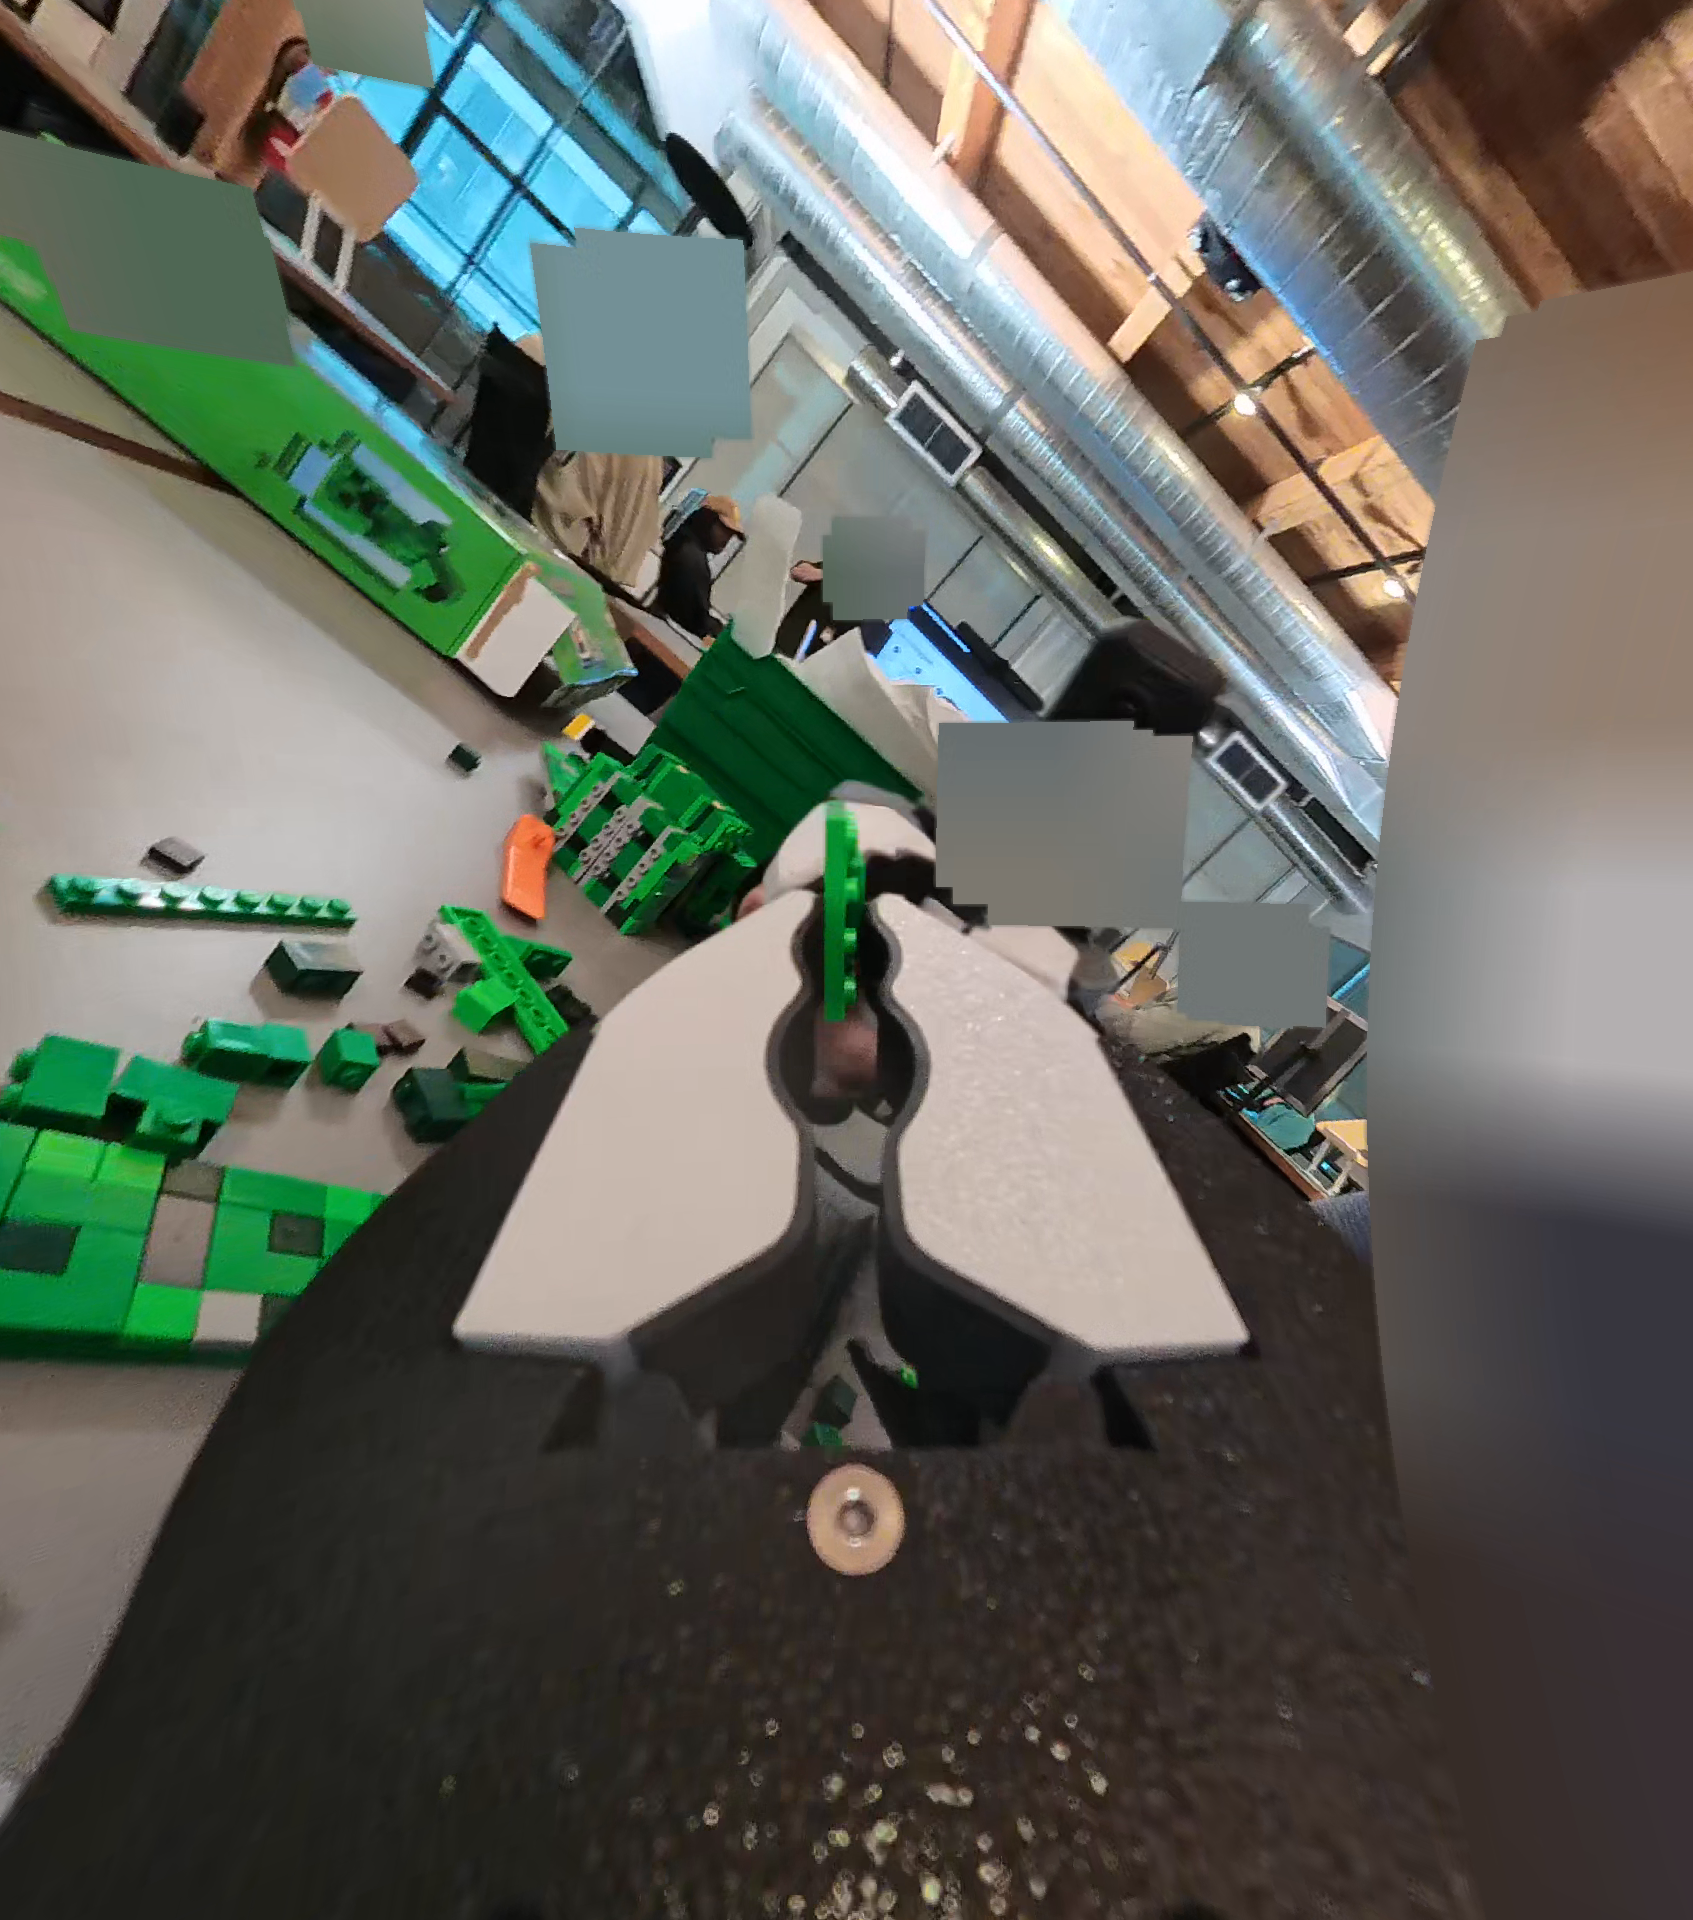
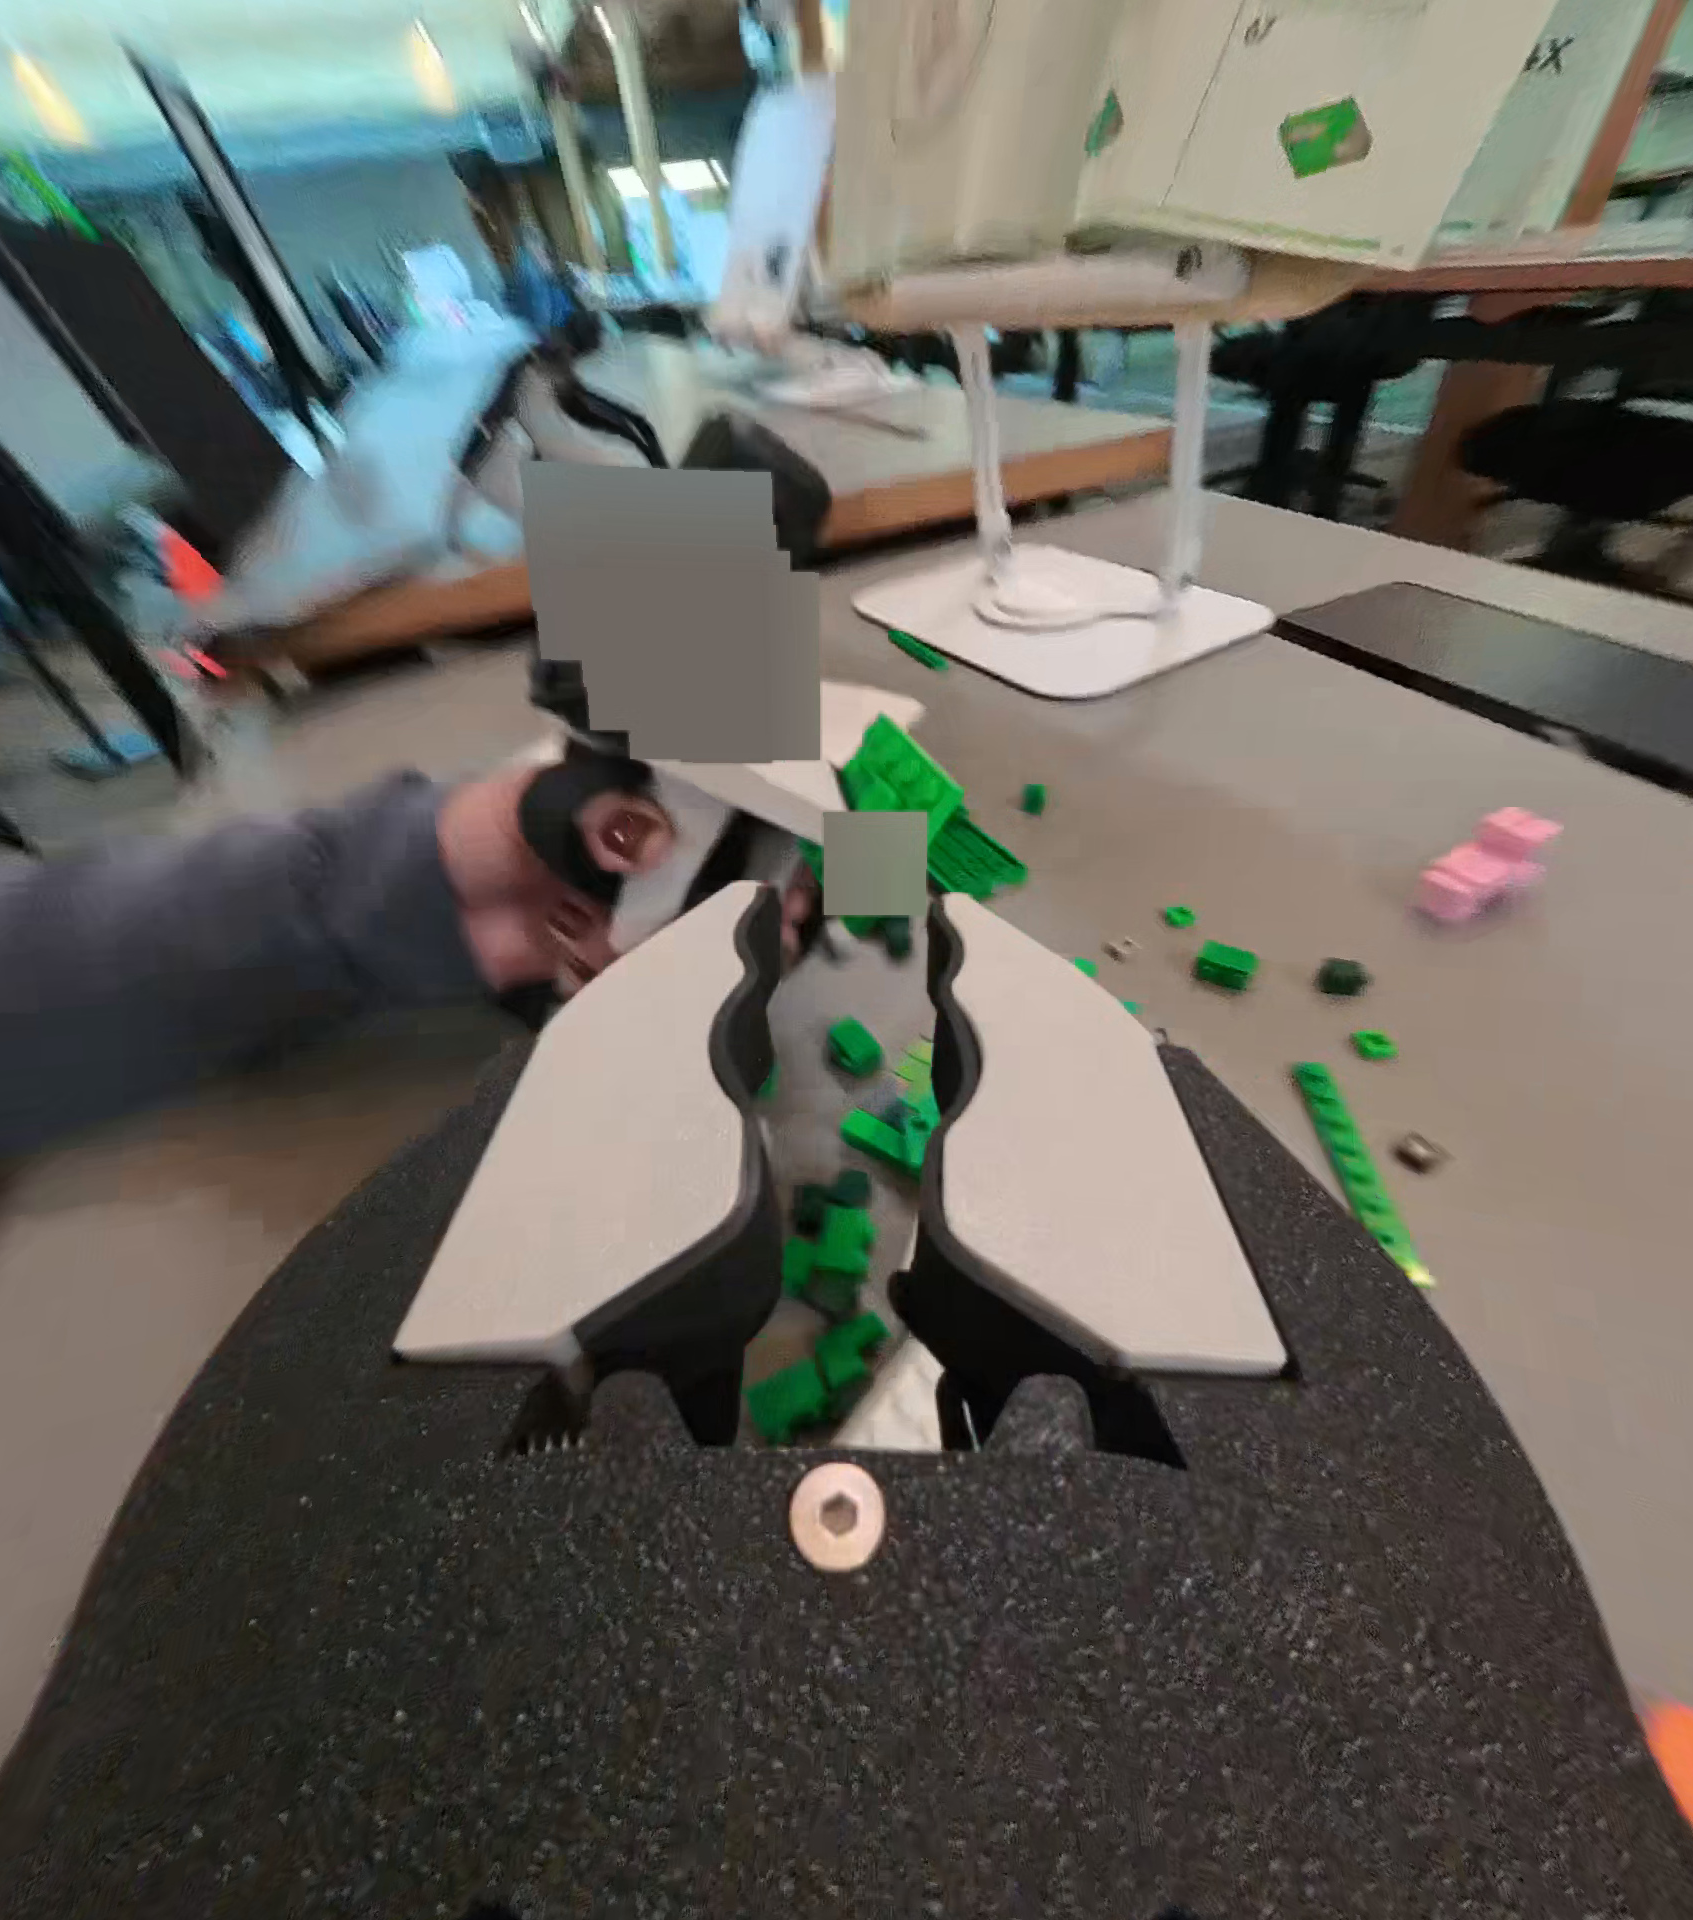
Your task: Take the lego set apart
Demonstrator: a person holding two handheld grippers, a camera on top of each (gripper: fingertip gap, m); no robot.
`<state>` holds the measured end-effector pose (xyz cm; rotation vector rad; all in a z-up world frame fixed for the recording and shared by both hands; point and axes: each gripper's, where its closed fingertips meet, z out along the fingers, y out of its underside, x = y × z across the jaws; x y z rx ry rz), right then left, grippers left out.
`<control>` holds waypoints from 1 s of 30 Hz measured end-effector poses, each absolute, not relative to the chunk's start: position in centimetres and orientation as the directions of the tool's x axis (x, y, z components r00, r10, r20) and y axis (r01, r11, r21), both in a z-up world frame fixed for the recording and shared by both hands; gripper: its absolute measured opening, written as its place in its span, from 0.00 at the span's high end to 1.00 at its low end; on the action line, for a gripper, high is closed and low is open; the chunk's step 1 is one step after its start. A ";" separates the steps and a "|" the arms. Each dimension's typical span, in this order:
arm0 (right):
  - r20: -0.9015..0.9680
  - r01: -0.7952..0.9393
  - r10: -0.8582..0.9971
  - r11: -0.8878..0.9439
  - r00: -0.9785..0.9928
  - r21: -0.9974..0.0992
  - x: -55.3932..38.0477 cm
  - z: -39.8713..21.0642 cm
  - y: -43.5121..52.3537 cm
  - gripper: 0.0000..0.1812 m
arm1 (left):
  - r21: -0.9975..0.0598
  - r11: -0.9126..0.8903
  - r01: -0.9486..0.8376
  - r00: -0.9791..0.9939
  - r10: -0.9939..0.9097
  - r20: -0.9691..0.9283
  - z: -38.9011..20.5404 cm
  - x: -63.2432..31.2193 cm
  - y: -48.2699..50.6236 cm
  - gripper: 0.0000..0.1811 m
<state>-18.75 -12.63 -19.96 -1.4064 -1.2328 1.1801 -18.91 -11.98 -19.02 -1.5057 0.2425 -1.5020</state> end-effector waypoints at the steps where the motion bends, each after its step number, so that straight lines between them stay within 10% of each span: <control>1: -0.156 0.097 0.988 -0.156 0.014 -0.983 -18.6 -19.4 -12.8 0.90 | -0.716 -0.521 0.465 0.207 -0.722 0.660 -18.9 -18.7 -12.2 0.97; 16: -0.174 0.269 0.975 -0.132 -0.139 -0.954 -16.7 -21.0 -14.4 0.98 | -0.839 -0.493 0.228 0.324 -0.774 0.544 -20.3 -18.1 -13.1 0.82; 20: -0.182 0.333 0.969 -0.118 -0.169 -0.936 -16.0 -21.9 -14.7 0.97 | -0.871 -0.475 0.126 0.284 -0.824 0.490 -20.6 -17.3 -14.6 0.97; 30: -0.036 0.233 0.998 -0.021 -0.060 -0.972 -16.5 -20.4 -13.3 0.96 | -0.807 -0.570 0.153 0.234 -0.773 0.590 -21.2 -17.5 -14.7 0.98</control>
